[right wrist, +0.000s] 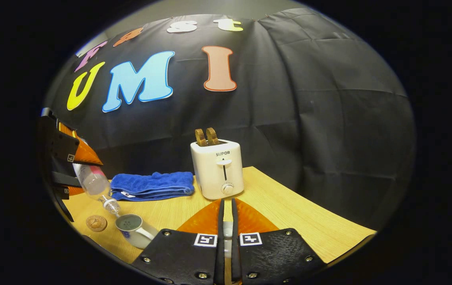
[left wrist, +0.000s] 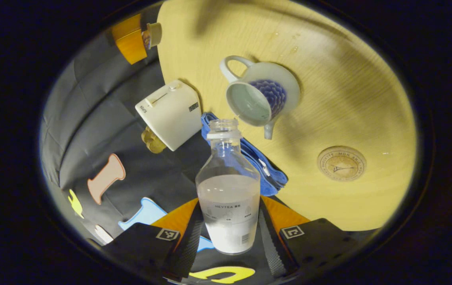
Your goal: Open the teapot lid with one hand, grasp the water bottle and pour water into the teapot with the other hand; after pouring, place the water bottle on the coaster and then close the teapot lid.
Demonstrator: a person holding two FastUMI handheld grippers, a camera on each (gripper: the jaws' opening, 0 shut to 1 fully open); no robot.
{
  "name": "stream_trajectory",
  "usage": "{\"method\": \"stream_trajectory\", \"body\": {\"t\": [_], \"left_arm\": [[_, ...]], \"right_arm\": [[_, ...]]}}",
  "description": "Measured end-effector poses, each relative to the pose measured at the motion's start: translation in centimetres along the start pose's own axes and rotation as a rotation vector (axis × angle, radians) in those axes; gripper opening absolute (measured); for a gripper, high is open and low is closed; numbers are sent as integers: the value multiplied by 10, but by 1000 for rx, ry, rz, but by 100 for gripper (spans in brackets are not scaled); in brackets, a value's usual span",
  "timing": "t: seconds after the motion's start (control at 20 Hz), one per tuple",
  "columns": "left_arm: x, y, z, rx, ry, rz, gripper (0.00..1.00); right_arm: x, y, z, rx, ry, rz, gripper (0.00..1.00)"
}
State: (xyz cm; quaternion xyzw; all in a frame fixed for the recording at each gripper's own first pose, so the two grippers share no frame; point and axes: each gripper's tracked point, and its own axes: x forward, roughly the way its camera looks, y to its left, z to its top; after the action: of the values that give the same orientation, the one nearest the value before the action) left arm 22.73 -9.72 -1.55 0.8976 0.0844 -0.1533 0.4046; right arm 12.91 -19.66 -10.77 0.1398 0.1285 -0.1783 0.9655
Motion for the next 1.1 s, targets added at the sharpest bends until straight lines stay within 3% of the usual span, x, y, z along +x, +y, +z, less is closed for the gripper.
{"method": "stream_trajectory", "body": {"t": [0.3, 0.7, 1.1], "left_arm": [[-1, -33, -12, -309, -55, -7, 87], [-8, -83, -33, -864, -108, -39, 87], [-9, -93, -42, -1412, -152, 9, 87]], "right_arm": [[0, -3, 2, 10, -6, -9, 7], [1, 10, -2, -27, -1, 9, 6], [1, 24, -8, -46, 14, 44, 7]]}}
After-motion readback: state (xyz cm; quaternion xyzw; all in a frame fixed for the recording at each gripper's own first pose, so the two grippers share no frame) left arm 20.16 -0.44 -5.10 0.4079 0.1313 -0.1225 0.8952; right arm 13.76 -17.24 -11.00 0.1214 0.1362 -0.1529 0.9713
